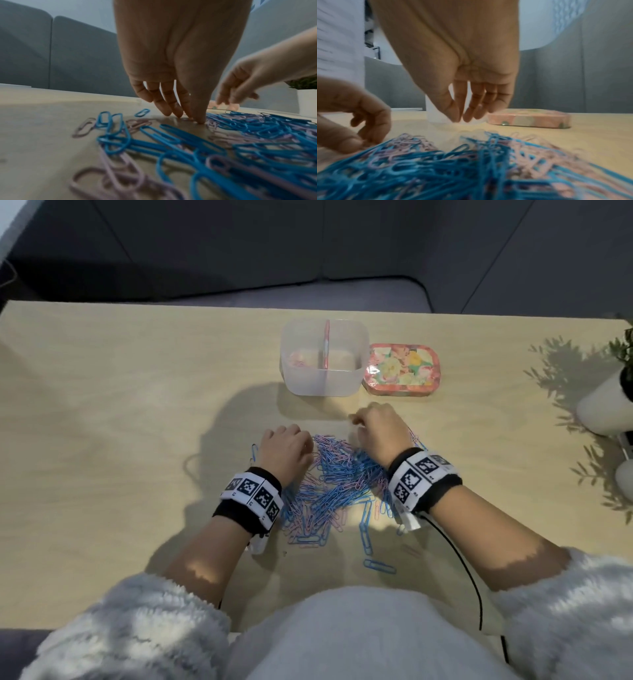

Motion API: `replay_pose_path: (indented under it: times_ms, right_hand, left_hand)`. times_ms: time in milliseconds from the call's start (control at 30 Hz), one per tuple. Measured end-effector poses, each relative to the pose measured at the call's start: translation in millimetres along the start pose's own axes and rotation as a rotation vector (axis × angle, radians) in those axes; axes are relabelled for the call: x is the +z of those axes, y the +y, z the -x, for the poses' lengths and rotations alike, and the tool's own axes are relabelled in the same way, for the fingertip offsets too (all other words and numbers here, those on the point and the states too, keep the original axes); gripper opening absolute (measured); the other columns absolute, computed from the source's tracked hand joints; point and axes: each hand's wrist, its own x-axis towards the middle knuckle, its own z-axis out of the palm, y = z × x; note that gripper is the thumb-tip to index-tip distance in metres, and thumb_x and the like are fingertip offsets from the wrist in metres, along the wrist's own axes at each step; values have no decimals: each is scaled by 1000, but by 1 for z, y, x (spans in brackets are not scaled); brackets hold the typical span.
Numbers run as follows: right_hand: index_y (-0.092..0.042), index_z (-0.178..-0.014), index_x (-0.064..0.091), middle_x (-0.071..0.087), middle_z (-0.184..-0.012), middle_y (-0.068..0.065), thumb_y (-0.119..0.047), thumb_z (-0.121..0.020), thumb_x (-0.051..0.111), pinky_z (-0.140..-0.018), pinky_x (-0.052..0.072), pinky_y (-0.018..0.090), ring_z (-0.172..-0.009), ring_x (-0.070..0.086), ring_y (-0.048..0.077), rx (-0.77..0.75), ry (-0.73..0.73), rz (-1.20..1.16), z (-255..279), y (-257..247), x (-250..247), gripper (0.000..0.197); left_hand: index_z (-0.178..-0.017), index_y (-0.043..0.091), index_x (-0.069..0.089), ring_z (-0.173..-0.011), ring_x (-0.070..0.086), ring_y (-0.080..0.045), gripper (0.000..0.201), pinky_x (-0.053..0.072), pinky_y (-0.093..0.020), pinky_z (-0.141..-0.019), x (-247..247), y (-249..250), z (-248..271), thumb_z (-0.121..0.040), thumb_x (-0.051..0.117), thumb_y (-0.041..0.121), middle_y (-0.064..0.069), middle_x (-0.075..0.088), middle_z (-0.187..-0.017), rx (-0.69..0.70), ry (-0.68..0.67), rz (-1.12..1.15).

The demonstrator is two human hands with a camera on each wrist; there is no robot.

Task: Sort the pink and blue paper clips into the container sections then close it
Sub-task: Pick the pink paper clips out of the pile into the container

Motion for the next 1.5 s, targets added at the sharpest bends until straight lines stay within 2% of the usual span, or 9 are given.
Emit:
replay_pose_path:
  times_ms: [133,300,533,667,767,1000,1267,1400,1500]
  right_hand:
    - [-13,-95,67,64,-101,7,-25,-85,62,-78,48,34,-92,60,24,-98,-95,-105,-7,-27,22,16]
    - [-9,-86,65,68,-94,9,-17,-84,64,-77,50,34,-84,61,23,-9,-124,-219,-13,-26,25,8]
    - [-7,-86,70,71,-89,12,-8,-82,62,-78,49,30,-78,60,22,206,80,-450,-15,26,-1,9]
    - [-9,-80,59,64,-84,12,-9,-87,48,-75,50,37,-82,62,29,224,80,-551,-13,25,-2,14]
    - [-3,-84,61,65,-84,14,-9,-87,49,-68,50,31,-77,61,26,168,-14,-546,-12,11,3,14]
    - [-3,-87,65,68,-97,15,-17,-81,66,-82,52,40,-89,62,30,54,-145,-173,-26,-17,19,15]
    - [4,-100,56,60,-105,22,-4,-91,43,-75,44,36,-97,58,36,3,-176,21,-24,-17,14,18]
    - [-1,-102,57,59,-80,8,-4,-92,35,-63,47,29,-78,61,23,157,-112,-584,-18,-6,7,24]
    - [-6,-74,59,44,-59,5,-2,-88,33,-38,31,19,-42,43,15,402,-176,-925,-12,-10,9,30]
  left_hand:
    - [-98,14,57,-108,50,-25,17,35,-37,-92,-1,4,-1,-90,51,27,-5,56,-110,-13,-30,16]
    - [-101,7,53,-88,55,-25,13,44,-35,-79,-8,-8,8,-91,47,11,-8,60,-97,-109,17,345]
    - [-95,10,50,-81,55,-22,13,41,-29,-68,-11,-1,-5,-92,37,9,-10,61,-92,-274,-82,733]
    - [-95,11,56,-82,52,-21,23,40,-30,-75,-2,17,-11,-88,54,32,-3,57,-89,-215,-94,489]
    - [-96,9,58,-93,55,-25,20,39,-31,-77,6,17,-14,-90,54,28,-9,58,-101,-160,-102,347]
    - [-103,8,58,-96,56,-30,18,44,-37,-80,-10,-9,-9,-90,50,17,-13,60,-106,-323,76,328]
    - [-107,10,57,-94,56,-26,22,43,-34,-75,-5,-6,0,-93,48,25,-9,59,-105,-101,133,140]
    - [-109,15,59,-97,54,-26,28,45,-37,-83,-2,-2,-2,-90,53,34,-8,55,-104,35,-22,199]
    - [-110,16,58,-100,52,-26,29,46,-40,-86,-2,-1,-3,-87,57,35,-8,54,-107,70,-85,160]
